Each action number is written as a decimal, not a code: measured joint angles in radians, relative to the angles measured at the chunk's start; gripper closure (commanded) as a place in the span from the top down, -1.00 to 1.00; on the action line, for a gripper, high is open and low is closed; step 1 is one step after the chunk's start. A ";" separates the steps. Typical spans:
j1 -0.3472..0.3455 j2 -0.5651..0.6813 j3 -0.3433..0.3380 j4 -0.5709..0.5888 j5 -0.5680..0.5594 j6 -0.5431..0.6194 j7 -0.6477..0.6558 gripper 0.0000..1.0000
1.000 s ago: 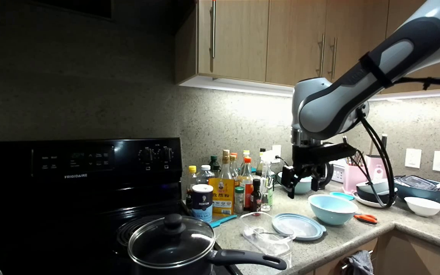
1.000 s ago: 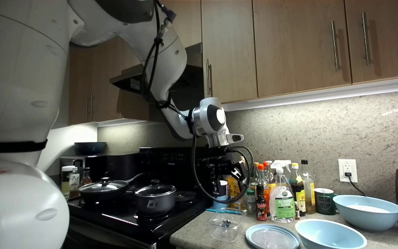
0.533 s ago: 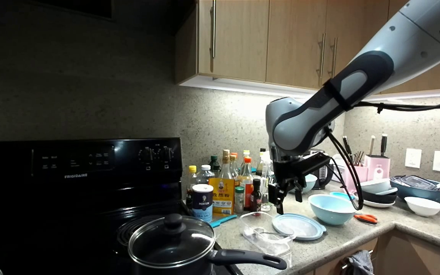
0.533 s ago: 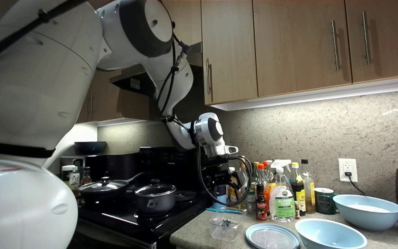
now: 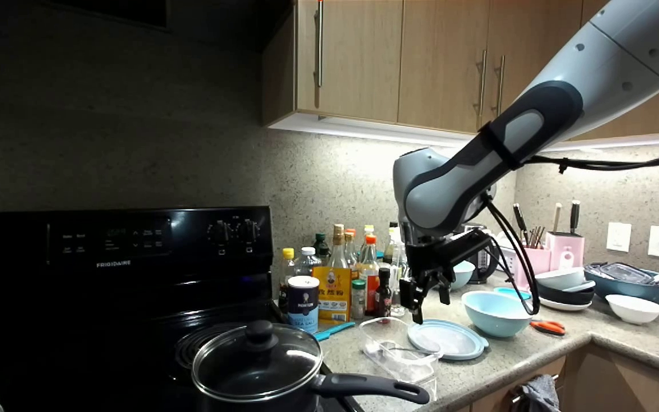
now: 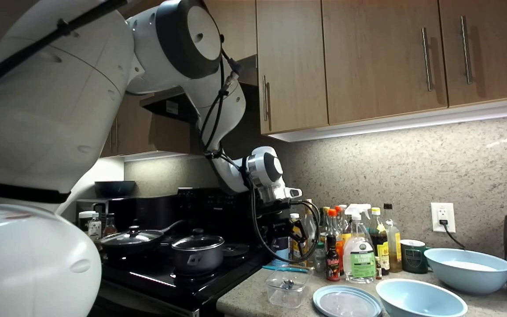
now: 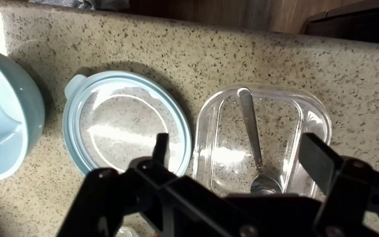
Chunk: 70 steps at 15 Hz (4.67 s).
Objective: Pick up the spoon and put it on the plate
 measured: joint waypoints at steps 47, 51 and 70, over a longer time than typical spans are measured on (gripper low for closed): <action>0.051 0.309 0.004 0.305 0.015 -0.112 -0.148 -0.87; 0.086 0.175 0.000 0.218 0.012 -0.150 -0.107 -0.86; 0.017 -0.002 -0.077 0.041 0.011 -0.244 0.097 -0.87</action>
